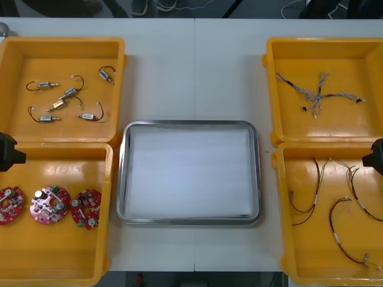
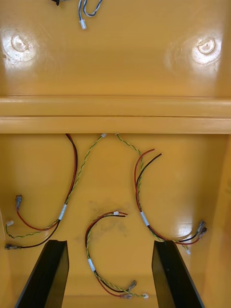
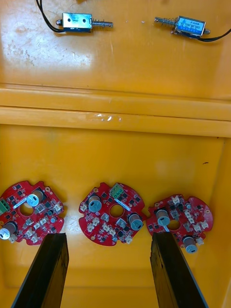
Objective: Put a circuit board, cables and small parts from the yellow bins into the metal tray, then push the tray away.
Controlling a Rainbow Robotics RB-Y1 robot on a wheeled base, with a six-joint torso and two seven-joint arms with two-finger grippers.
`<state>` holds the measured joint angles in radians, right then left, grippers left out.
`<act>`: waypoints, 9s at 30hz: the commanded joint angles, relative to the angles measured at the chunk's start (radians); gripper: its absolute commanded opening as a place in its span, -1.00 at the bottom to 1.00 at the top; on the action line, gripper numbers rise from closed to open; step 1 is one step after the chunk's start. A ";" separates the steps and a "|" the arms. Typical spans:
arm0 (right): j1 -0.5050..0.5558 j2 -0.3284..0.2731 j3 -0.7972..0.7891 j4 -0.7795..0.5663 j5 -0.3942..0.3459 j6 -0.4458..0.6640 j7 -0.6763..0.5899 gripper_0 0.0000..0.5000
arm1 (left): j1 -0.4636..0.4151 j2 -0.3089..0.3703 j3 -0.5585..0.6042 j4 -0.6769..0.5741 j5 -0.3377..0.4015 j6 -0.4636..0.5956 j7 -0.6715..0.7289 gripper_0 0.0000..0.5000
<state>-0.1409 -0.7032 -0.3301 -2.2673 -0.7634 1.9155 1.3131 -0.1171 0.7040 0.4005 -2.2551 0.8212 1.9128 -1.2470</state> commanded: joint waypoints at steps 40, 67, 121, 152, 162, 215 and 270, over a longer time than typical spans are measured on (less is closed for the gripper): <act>0.012 0.010 -0.024 -0.027 0.006 0.004 0.008 1.00 | -0.026 0.038 0.018 -0.008 0.007 0.007 -0.005 1.00; 0.012 0.010 -0.024 -0.027 0.006 0.004 0.008 1.00 | -0.026 0.038 0.018 -0.008 0.007 0.007 -0.005 1.00; 0.155 -0.122 -0.053 -0.020 -0.074 -0.135 0.095 1.00 | 0.013 0.031 0.012 0.269 -0.060 -0.046 0.024 1.00; 0.343 -0.200 0.089 0.244 -0.129 -0.544 0.468 1.00 | 0.119 0.035 -0.097 0.456 -0.122 -0.351 0.014 1.00; 0.346 -0.200 0.192 0.325 -0.083 -0.673 0.483 1.00 | 0.142 0.034 -0.115 0.471 -0.128 -0.377 0.020 1.00; 0.371 -0.194 0.309 0.384 -0.022 -0.777 0.396 1.00 | 0.019 0.058 -0.060 -0.014 -0.122 0.007 0.061 -1.00; 0.158 -0.206 -0.136 -0.032 -0.180 -0.076 0.367 -1.00 | -0.493 -0.212 -1.143 0.252 -0.340 -0.141 0.505 -0.99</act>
<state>0.0566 -0.8698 -0.4444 -2.2434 -0.9272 1.8099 1.7286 -0.5784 0.5238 -0.7262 -2.0112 0.4997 1.7991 -0.7315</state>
